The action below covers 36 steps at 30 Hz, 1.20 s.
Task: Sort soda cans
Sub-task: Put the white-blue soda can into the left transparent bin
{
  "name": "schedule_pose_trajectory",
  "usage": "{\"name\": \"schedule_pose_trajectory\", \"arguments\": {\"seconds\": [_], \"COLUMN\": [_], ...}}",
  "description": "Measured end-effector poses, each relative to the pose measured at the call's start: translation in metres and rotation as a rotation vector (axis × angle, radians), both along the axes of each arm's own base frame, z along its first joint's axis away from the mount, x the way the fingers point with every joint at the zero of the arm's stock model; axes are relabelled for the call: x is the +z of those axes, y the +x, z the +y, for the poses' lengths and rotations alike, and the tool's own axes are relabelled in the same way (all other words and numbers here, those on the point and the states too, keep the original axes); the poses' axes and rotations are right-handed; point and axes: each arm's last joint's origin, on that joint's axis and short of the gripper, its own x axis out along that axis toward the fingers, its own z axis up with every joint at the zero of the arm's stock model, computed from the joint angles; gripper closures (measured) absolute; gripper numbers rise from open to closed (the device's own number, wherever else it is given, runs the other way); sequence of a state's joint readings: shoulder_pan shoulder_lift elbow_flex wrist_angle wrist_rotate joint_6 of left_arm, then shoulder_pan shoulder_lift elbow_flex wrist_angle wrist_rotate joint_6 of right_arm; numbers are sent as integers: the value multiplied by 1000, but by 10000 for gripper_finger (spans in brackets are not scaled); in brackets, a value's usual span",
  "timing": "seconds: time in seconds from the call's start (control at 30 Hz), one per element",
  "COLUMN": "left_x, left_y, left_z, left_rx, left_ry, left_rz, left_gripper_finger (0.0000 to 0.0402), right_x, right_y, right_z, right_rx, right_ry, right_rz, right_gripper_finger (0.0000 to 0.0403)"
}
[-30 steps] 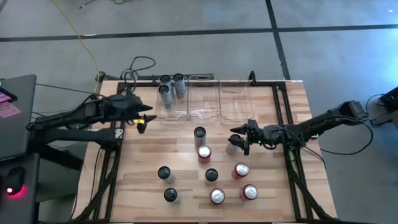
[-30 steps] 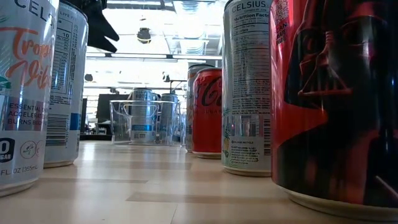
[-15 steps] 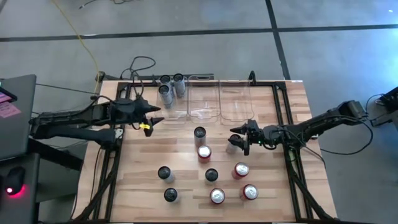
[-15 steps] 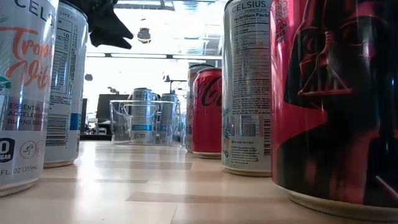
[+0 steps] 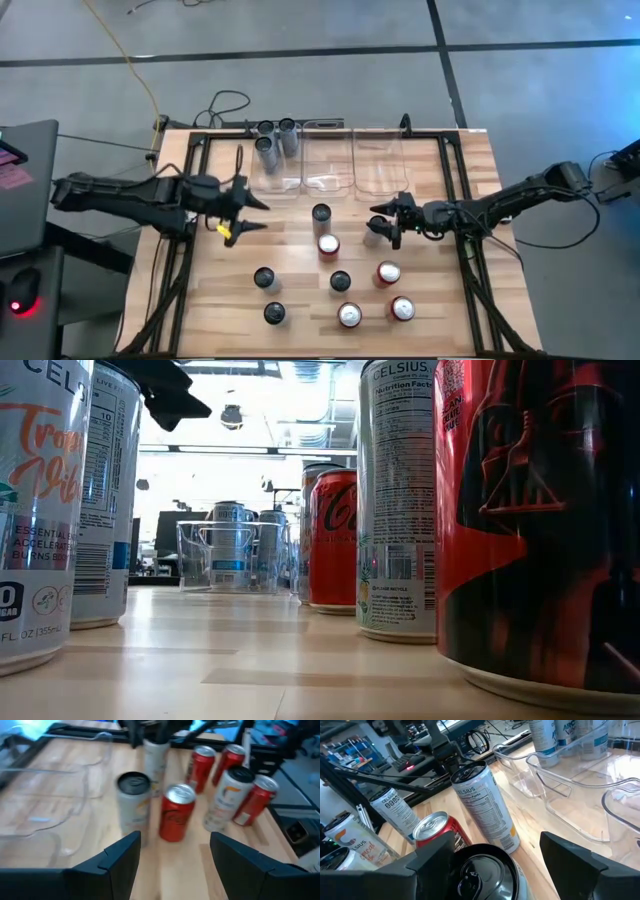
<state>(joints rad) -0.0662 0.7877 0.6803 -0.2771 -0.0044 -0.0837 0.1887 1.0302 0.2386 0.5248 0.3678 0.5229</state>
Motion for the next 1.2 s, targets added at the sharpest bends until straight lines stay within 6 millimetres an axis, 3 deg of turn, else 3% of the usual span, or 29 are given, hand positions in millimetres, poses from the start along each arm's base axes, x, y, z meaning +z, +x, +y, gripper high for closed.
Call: {"name": "schedule_pose_trajectory", "arguments": {"seconds": [0.23, 0.77, 1.2], "left_x": [-24, -39, -60], "left_y": [-1, -13, 6], "left_z": [-23, -62, -73], "left_rx": [-133, -446, -427], "left_ry": [49, 53, 84], "left_rz": [-21, -40, 63], "left_gripper_finger": [169, 164, 81], "right_x": [0, 1, 1], "right_y": [0, 1, 1], "right_z": [1, -3, -3], "right_rx": [5, -16, -16], "right_ry": [0, 9, 10], "right_rz": [0, -8, -9], "right_gripper_finger": [90, 90, 90]}}
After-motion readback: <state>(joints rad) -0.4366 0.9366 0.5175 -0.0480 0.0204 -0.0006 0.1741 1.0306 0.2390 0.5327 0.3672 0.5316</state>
